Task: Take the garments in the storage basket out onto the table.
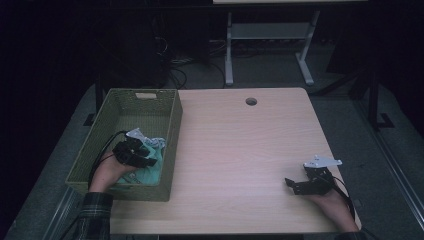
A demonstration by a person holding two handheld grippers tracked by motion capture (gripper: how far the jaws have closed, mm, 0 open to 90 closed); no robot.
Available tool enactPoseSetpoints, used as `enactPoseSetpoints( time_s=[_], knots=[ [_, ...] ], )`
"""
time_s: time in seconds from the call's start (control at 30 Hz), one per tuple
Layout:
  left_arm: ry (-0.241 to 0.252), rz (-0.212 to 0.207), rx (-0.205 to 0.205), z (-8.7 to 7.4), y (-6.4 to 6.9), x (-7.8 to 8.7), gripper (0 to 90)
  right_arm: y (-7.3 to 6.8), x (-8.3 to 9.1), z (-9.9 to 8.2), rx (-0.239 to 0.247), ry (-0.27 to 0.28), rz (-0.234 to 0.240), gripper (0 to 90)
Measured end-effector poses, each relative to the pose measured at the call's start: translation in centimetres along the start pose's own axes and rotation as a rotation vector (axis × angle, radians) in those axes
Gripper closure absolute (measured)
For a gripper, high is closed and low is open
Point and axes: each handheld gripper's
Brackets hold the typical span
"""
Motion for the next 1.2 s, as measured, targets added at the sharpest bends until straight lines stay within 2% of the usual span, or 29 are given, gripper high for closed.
enactPoseSetpoints(
  time_s=[0.13, 0.2, 0.33, 0.4, 0.5, 1.0, 1.2],
  knots=[
    [-0.016, -0.016, 0.008, 0.0, 0.0, -0.1, 59.9, 0.0, 0.0, 0.0, 0.001, 0.001, 0.000, 8.6],
    [-0.029, -0.011, 0.011, 0.0, 0.0, -0.2, 64.5, 0.0, 0.0, 0.0, 0.002, 0.001, 0.000, 8.6],
    [-0.033, -0.017, 0.020, 0.0, 0.0, -0.1, 72.1, 0.0, 0.0, 0.0, 0.000, 0.000, 0.000, 8.6],
    [-0.034, -0.025, 0.038, 0.0, 0.0, -0.1, 76.2, 0.0, 0.0, 0.0, 0.000, 0.000, 0.000, 8.6],
    [-0.033, -0.020, 0.036, 0.1, 0.0, 0.0, 80.8, 0.0, 0.0, 0.0, 0.000, 0.000, 0.000, 8.6],
    [0.155, 0.011, 0.086, -0.1, -0.4, 2.3, 83.0, 0.0, 0.0, 0.0, 0.001, 0.000, 0.000, 8.6],
    [0.255, 0.018, 0.110, -0.3, -0.6, 3.4, 83.3, 0.0, 0.0, 0.0, 0.000, 0.000, 0.000, 8.6]
  ],
)
Point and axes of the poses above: each handheld gripper's, and its own axes: x roughly backward along the jaws, z roughly out of its top, y roughly to its right, and after that the axes turned 15 degrees about -x, right-handed
